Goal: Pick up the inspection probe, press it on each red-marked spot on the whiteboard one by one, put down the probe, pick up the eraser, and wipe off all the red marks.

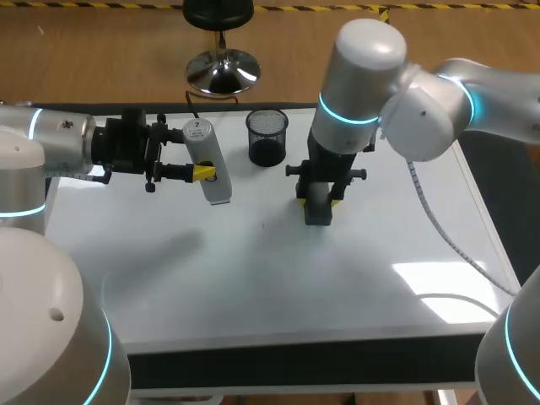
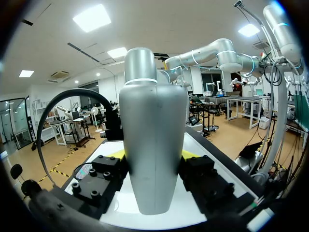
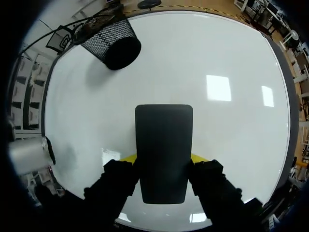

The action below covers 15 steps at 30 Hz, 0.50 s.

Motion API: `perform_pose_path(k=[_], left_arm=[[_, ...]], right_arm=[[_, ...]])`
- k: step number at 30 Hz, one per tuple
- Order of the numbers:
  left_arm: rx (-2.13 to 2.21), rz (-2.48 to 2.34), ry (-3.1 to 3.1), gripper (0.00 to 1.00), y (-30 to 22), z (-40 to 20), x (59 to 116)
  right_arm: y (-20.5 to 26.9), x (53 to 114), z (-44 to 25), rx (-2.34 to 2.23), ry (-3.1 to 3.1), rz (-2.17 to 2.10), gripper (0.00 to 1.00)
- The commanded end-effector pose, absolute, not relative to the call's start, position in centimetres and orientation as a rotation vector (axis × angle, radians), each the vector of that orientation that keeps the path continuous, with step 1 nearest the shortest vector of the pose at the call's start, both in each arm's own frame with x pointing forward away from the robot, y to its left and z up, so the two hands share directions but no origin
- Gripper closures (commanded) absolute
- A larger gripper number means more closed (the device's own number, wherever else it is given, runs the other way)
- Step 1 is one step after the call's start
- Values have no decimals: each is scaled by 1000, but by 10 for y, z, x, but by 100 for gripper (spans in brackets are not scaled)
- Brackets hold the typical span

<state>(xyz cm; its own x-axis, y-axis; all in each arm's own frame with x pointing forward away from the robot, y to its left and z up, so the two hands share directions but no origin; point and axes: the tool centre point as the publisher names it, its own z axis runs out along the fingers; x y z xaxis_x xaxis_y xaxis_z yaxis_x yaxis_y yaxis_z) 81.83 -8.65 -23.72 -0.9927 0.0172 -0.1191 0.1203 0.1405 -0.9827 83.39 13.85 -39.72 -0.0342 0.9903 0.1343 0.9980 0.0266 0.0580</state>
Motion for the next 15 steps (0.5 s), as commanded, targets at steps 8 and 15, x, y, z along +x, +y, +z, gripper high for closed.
perform_pose_path(k=[8,15], left_arm=[[139,-2004,2310,100,-86,-236,818],[139,-2004,2310,100,-86,-236,818]], right_arm=[[182,819,-413,-2056,-2293,-185,100],[198,819,-423,-2019,-2314,-161,100]])
